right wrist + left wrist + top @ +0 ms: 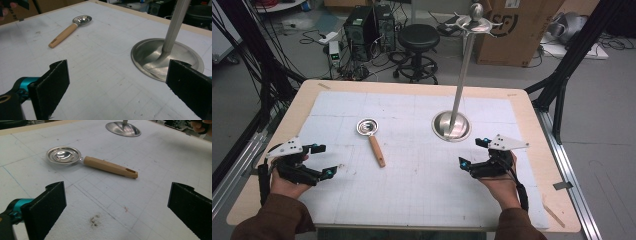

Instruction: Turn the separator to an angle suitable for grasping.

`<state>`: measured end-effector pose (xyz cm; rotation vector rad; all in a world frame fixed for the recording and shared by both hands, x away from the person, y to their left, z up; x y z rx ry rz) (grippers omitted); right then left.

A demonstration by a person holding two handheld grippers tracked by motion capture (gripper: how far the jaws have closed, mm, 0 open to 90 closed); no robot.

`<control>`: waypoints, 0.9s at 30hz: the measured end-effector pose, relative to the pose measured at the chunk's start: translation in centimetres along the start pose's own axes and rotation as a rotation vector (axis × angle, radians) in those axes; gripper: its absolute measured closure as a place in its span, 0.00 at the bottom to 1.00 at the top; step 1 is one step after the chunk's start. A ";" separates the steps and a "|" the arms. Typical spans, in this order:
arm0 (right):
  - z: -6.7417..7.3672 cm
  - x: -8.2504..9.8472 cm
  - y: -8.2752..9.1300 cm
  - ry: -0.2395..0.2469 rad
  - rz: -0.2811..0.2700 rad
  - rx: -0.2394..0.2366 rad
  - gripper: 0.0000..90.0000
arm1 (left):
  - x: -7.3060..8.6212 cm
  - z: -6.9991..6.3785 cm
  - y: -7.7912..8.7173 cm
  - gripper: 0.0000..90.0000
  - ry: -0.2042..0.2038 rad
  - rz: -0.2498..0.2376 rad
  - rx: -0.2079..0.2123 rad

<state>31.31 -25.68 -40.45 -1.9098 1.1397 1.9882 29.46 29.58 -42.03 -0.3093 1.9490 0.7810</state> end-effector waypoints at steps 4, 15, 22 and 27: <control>0.0 0.1 -0.1 0.003 0.009 -0.001 0.04 | 0.1 0.0 -0.1 0.03 -0.003 0.011 -0.002; 0.0 0.1 0.0 -0.006 0.008 0.009 0.04 | -0.6 -0.3 0.0 0.14 -0.008 0.000 0.000; 0.0 0.1 -0.1 0.006 0.018 0.011 0.04 | -1.4 -1.5 -1.3 0.31 -0.044 0.031 0.011; -0.2 0.4 -0.2 -0.004 0.030 0.011 0.04 | -1.7 -1.5 -2.7 0.41 -0.040 0.053 0.017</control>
Point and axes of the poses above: each handheld gripper's, and its own axes: y roughly backward along the jaws, x roughly out of its underside, z roughly to its left, the point moved 1 cm from there along -y, roughly forward along the jaws, and after that the axes turned 11 degrees about y, right-handed, at the moved point
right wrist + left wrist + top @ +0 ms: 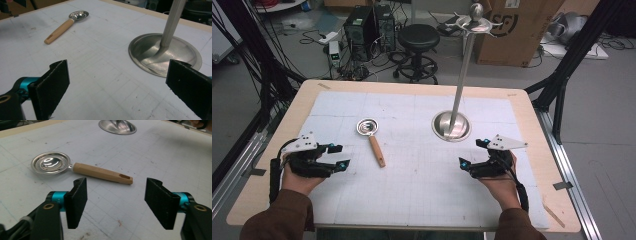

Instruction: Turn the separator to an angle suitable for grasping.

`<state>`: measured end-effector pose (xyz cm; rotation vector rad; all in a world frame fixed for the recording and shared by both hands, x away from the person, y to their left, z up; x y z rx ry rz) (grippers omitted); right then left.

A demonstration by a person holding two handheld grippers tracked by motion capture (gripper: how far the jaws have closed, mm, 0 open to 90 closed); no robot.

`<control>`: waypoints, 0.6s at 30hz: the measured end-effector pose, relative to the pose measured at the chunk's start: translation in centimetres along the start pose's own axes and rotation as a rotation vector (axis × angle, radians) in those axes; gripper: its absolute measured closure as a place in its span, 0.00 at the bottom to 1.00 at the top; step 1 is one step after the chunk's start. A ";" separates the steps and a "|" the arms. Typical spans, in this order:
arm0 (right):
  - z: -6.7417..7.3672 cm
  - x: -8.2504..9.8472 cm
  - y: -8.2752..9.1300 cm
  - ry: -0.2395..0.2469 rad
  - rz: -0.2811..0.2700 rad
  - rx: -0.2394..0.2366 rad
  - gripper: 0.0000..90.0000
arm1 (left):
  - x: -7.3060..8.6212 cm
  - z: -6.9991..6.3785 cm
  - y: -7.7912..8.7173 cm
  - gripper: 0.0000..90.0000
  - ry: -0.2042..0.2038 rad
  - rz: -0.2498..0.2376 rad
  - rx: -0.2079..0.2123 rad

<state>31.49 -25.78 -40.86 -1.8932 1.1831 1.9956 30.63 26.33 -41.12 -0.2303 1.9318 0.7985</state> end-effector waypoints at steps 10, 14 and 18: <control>-0.1 0.1 0.1 -0.006 0.003 0.005 0.04 | -0.3 -0.3 -1.4 0.61 0.020 0.023 -0.003; -0.2 0.2 0.0 -0.011 0.014 0.012 0.04 | -0.3 -0.3 -2.0 0.64 0.039 0.034 0.009; -0.4 0.3 -0.3 -0.020 0.033 0.024 0.04 | -0.4 -0.4 -2.6 0.72 0.019 0.077 0.011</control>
Point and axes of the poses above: each handheld gripper's, and its own axes: y roughly backward along the jaws, x roughly out of its underside, z roughly to its left, the point moved 1 cm from there along -y, roughly forward along the jaws, and after that the axes turned 11 degrees about y, right-handed, at the moved point
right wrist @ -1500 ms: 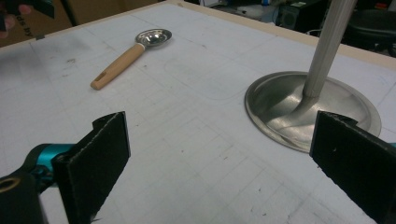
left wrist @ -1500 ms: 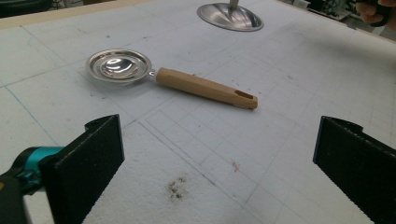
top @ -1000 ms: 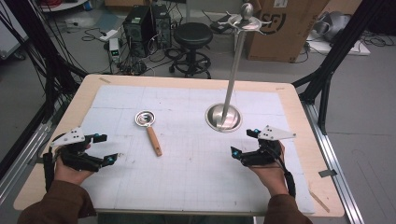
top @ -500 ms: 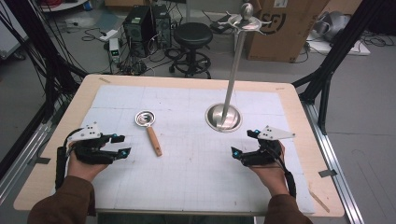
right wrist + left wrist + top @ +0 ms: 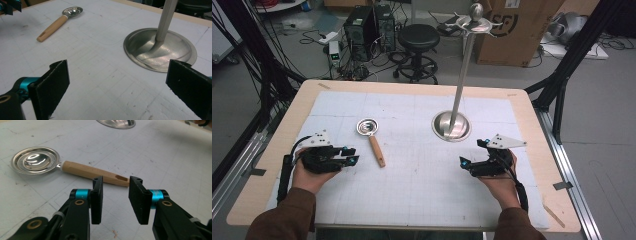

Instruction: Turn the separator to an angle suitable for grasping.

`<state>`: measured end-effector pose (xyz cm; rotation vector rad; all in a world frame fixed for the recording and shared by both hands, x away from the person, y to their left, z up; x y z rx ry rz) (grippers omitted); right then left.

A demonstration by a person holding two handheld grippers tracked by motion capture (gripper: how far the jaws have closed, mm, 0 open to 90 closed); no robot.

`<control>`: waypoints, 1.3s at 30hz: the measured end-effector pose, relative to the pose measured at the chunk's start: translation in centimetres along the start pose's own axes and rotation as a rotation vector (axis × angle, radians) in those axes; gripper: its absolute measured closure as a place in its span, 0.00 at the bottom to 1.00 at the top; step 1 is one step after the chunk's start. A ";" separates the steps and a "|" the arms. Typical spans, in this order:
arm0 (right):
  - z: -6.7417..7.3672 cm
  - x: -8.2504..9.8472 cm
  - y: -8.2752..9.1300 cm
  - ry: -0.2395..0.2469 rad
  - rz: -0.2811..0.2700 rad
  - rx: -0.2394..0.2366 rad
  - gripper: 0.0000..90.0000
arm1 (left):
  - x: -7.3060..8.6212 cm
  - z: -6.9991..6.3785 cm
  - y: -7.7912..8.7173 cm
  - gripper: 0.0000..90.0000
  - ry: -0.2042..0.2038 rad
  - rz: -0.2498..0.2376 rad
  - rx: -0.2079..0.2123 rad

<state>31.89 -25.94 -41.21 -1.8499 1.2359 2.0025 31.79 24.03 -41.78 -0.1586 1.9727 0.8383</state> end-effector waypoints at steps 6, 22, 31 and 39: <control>0.1 0.0 0.0 -0.007 0.005 0.001 0.04 | -0.2 -0.2 -0.5 0.84 -0.028 0.031 -0.002; 0.1 0.1 -0.1 -0.008 0.007 -0.001 0.04 | -0.7 -0.3 -3.2 1.00 -0.032 0.100 -0.040; 0.0 0.1 0.0 -0.010 0.002 0.002 0.04 | -1.3 -0.6 -5.3 1.00 -0.055 0.187 -0.075; -0.1 0.1 0.1 -0.016 -0.005 0.006 0.04 | -1.1 -0.6 -6.7 1.00 -0.066 0.247 -0.088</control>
Point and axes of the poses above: each handheld gripper's, and its own axes: y roughly backward along the jaws, x roughly out of its underside, z roughly to its left, the point moved 1 cm from there along -y, roughly forward along the jaws, and after that the axes turned 11 degrees about y, right-handed, at the moved point
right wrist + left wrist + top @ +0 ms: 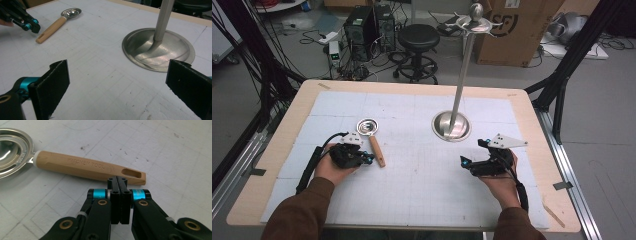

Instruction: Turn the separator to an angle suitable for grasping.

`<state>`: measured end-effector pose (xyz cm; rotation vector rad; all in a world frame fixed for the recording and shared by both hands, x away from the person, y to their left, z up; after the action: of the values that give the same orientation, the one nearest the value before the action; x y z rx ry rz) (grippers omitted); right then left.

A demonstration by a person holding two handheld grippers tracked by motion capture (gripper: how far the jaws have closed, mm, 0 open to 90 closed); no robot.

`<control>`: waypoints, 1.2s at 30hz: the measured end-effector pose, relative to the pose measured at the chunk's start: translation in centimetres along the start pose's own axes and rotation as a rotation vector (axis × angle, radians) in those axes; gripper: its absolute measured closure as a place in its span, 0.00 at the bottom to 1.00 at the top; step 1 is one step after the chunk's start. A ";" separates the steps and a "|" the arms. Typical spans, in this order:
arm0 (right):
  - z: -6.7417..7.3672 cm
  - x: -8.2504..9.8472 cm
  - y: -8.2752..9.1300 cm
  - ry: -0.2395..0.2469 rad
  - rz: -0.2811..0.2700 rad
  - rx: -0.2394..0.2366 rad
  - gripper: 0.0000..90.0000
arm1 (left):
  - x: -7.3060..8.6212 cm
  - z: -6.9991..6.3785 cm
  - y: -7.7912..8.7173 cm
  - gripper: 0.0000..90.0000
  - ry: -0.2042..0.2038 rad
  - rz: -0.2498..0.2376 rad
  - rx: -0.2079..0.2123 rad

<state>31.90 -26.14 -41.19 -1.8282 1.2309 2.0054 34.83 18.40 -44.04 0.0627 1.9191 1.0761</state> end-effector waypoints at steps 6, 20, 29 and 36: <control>-0.1 0.0 0.0 0.002 -0.003 0.002 0.04 | -0.5 -0.3 -0.8 1.00 -0.018 0.021 -0.008; -0.2 0.0 0.0 -0.003 -0.005 0.001 0.04 | -1.9 -0.6 -2.4 1.00 -0.020 0.042 -0.016; -0.3 0.0 0.1 -0.010 -0.008 0.004 0.04 | -3.7 -1.0 -3.9 1.00 -0.026 0.064 -0.019; -0.5 0.1 0.0 -0.014 -0.012 0.003 0.04 | -4.7 -1.3 -4.9 1.00 -0.032 0.068 -0.021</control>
<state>32.19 -26.51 -41.23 -1.8129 1.2153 2.0061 38.38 12.51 -43.98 0.1332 1.8885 1.1339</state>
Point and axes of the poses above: each handheld gripper's, and its own axes: y roughly backward along the jaws, x roughly out of its underside, z roughly to its left, the point moved 1 cm from there along -y, roughly forward along the jaws, and after that the axes turned 11 degrees about y, right-handed, at the moved point
